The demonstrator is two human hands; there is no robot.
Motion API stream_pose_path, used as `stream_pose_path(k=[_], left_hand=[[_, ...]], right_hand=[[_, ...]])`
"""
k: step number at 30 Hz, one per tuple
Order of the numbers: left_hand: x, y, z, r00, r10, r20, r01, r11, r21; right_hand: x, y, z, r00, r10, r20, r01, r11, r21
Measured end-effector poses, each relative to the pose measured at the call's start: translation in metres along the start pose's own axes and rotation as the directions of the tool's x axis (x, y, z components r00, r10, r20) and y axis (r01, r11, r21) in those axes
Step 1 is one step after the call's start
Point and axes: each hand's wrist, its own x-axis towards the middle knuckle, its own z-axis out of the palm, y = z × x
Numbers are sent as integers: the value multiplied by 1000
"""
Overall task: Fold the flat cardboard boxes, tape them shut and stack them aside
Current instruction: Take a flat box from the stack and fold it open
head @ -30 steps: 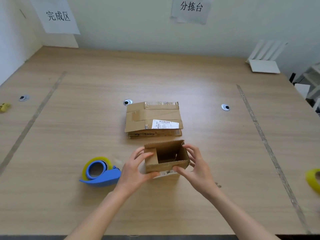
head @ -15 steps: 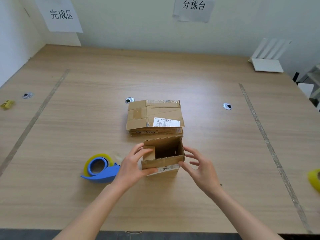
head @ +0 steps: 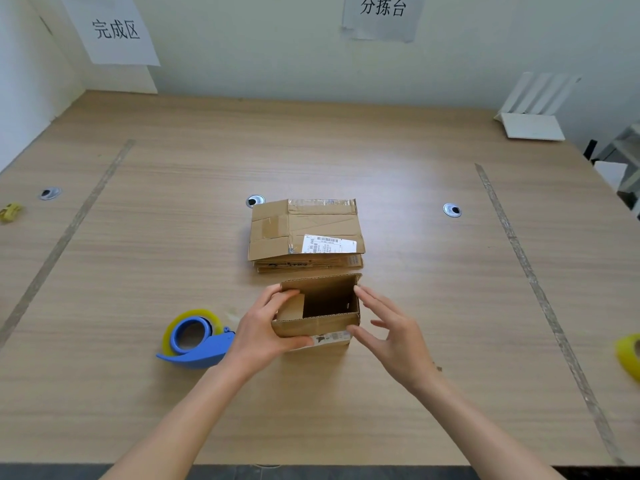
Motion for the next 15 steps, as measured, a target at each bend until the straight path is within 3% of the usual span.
stream_pose_path(k=[7, 15], left_hand=[[2, 1, 2, 1000, -19, 7, 19, 1000, -24], [-3, 8, 2, 982, -182, 54, 189, 918, -348]], right_hand=[[3, 6, -11, 999, -43, 34, 46, 995, -91], [6, 0, -9, 998, 39, 48, -39, 999, 13]])
